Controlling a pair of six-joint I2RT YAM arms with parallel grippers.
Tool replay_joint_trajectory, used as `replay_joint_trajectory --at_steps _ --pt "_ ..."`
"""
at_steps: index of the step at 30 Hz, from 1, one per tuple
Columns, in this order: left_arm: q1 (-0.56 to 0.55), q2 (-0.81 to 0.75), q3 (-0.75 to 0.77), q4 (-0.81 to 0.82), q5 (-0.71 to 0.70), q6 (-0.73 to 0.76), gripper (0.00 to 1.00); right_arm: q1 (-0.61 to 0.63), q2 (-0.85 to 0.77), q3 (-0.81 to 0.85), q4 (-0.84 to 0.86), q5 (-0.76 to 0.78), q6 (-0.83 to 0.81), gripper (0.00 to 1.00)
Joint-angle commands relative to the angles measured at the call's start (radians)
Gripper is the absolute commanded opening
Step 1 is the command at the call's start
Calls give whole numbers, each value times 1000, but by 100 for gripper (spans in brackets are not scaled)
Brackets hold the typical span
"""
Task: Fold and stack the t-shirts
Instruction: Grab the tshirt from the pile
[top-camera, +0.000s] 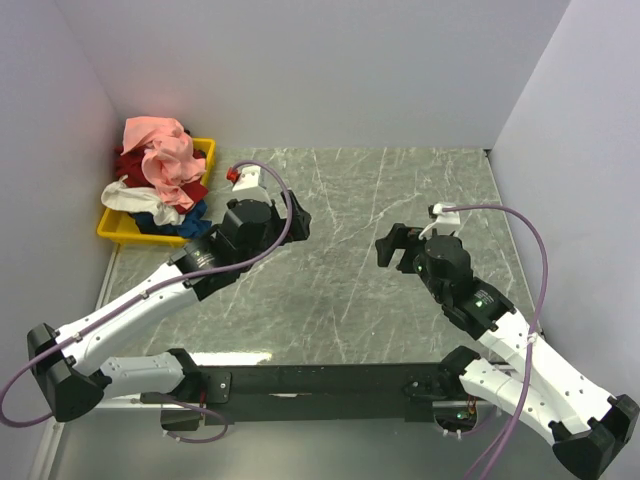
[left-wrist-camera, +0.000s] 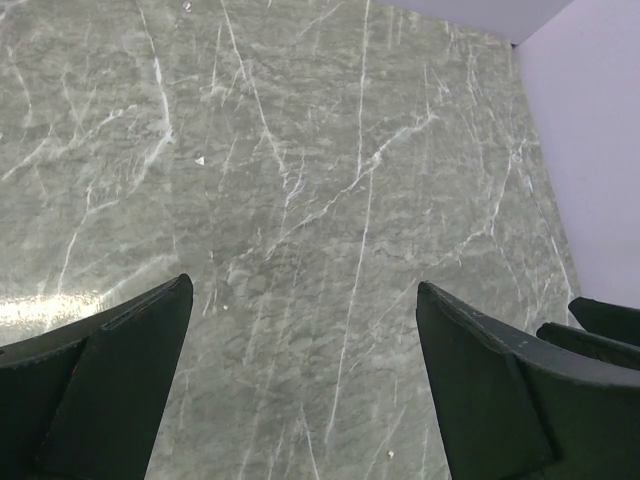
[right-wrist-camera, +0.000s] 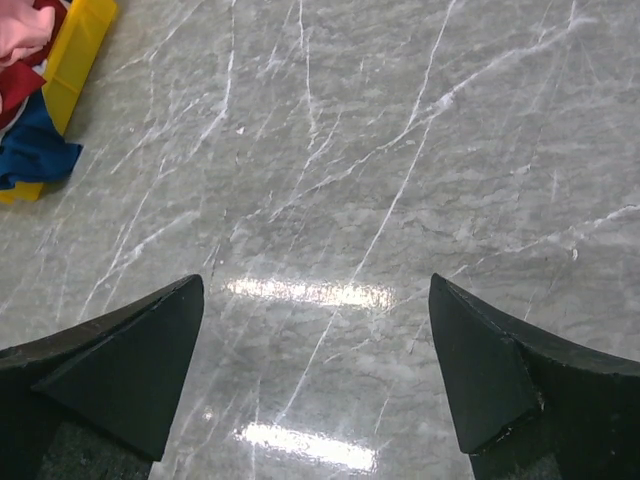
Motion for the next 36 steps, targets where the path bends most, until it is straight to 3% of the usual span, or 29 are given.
replay_joint_trajectory --at_steps 1,8,11,16,21,27,36 --pt "5 13 53 -5 -26 -28 99 2 -9 35 -5 -14 11 99" --pt "23 4 58 -9 -77 -41 99 2 8 40 -28 -77 -3 96" --pt "90 23 81 -39 -83 -47 99 2 12 41 -41 -101 1 96" --pt "326 90 159 -93 4 -27 98 2 8 26 -34 -159 4 92" --pt "518 179 254 -139 -95 31 97 1 -20 4 -25 -202 8 91" --pt "747 268 308 -121 -112 60 95 2 -43 -22 -10 -212 -2 91" --pt "913 541 525 -32 -128 186 90 2 -52 -37 2 -239 -3 91"
